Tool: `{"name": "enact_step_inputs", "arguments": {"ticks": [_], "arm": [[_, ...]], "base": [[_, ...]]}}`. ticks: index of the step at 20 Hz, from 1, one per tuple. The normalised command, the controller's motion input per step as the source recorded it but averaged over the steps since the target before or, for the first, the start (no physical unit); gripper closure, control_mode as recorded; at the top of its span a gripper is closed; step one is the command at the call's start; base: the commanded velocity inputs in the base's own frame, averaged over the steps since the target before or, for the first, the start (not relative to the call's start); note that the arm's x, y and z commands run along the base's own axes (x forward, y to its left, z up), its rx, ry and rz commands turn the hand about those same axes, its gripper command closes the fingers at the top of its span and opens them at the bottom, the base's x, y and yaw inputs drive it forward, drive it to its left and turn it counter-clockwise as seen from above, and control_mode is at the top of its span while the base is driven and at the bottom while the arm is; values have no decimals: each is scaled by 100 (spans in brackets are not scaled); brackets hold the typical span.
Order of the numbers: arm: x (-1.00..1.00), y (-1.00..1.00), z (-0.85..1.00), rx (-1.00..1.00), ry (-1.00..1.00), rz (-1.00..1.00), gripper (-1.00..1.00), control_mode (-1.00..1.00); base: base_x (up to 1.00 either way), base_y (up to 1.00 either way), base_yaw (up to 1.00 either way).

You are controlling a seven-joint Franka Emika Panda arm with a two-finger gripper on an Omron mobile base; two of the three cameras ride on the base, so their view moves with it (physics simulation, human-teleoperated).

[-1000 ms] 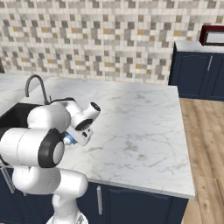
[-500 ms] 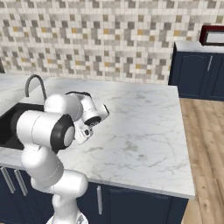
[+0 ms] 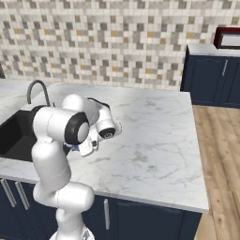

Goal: Restock the sink supplies by placing the sponge and soap dispenser on the counter and next to the sink. Make sure the soap dispenser is upright.

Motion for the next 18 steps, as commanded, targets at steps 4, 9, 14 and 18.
{"name": "enact_step_inputs", "arguments": {"ticks": [4,9,14,18], "arm": [[3,0,0,10,42,0,100,-100],[7,0,0,4,46,0,100,-100],[7,0,-27,-2,30,0,100,-100],[0,1,-34,-14,4,-1,100,-100]], "base": [[0,0,0],[0,0,0],[0,0,0],[0,0,0]]}}
